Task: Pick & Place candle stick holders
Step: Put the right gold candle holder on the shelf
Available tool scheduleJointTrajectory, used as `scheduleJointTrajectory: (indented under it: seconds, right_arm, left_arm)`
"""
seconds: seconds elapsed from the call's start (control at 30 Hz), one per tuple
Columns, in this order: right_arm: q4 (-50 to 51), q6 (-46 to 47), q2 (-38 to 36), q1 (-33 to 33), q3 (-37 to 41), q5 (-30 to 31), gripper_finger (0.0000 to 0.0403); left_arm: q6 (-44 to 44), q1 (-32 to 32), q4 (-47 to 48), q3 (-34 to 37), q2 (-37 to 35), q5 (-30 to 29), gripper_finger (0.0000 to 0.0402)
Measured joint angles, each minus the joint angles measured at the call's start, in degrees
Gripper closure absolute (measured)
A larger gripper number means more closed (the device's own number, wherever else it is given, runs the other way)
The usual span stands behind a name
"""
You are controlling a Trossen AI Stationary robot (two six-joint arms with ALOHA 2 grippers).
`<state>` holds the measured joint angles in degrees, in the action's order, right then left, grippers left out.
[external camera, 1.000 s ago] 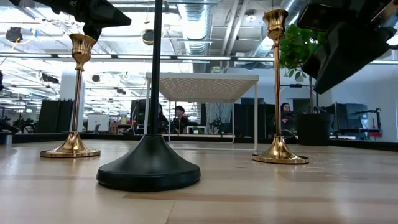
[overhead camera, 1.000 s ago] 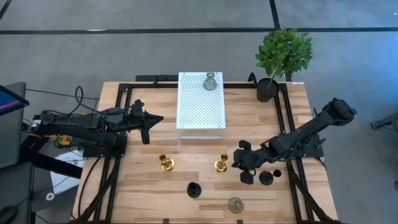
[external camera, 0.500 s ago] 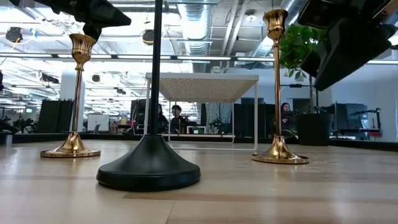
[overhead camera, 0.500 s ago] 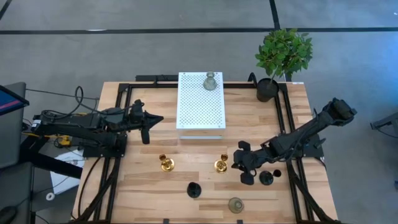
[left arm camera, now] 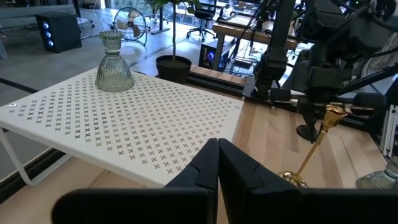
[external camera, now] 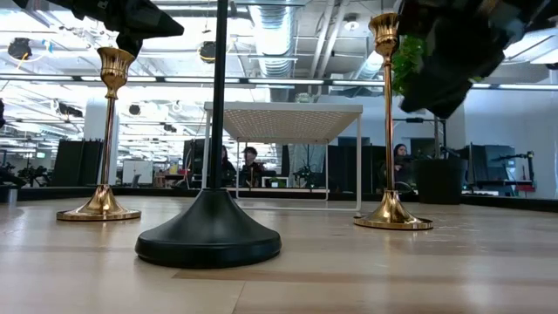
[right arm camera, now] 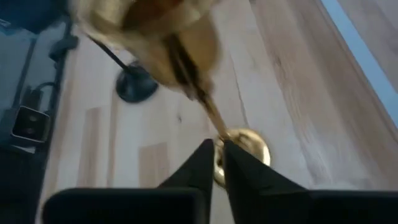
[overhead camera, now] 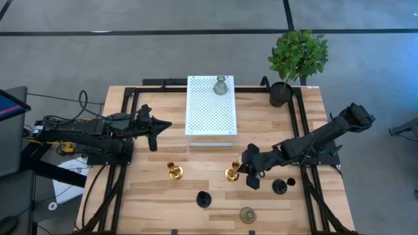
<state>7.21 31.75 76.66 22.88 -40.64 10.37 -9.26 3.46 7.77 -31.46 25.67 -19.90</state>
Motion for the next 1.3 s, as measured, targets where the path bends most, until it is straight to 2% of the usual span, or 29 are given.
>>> scheduleJointTrajectory:
  seconds: [0.33,0.43,0.53,0.7,0.87,1.03,1.3]
  right_arm:
    - [-0.99,-0.68,0.0,1.14,0.0,0.02,0.0194]
    - [-3.94,-0.71,0.0,1.09,0.0,0.07,0.016]
    - [-6.53,-0.82,0.44,0.89,0.0,0.15,0.0149]
    - [-6.66,-0.79,0.53,0.04,0.0,0.24,0.0161]
    - [-9.16,-0.84,0.53,-0.98,0.0,0.24,0.0198]
    - [-9.81,-0.82,0.53,-1.56,0.0,0.22,0.0254]
    - [-9.7,-0.8,0.53,-1.51,0.02,0.01,0.0365]
  left_arm:
    - [0.0,0.0,0.25,0.02,0.0,0.01,0.0394]
    - [0.0,0.0,0.31,0.02,0.0,0.02,0.0394]
    - [0.0,0.01,0.31,0.02,0.0,0.01,0.0394]
    - [0.0,0.01,0.34,0.02,-0.02,0.02,0.0394]
    - [-0.01,0.02,0.33,0.02,-0.02,0.0,0.0394]
    - [-0.01,0.01,0.34,0.02,-0.02,0.0,0.0394]
    - [0.0,0.02,0.33,0.02,-0.02,0.01,0.0394]
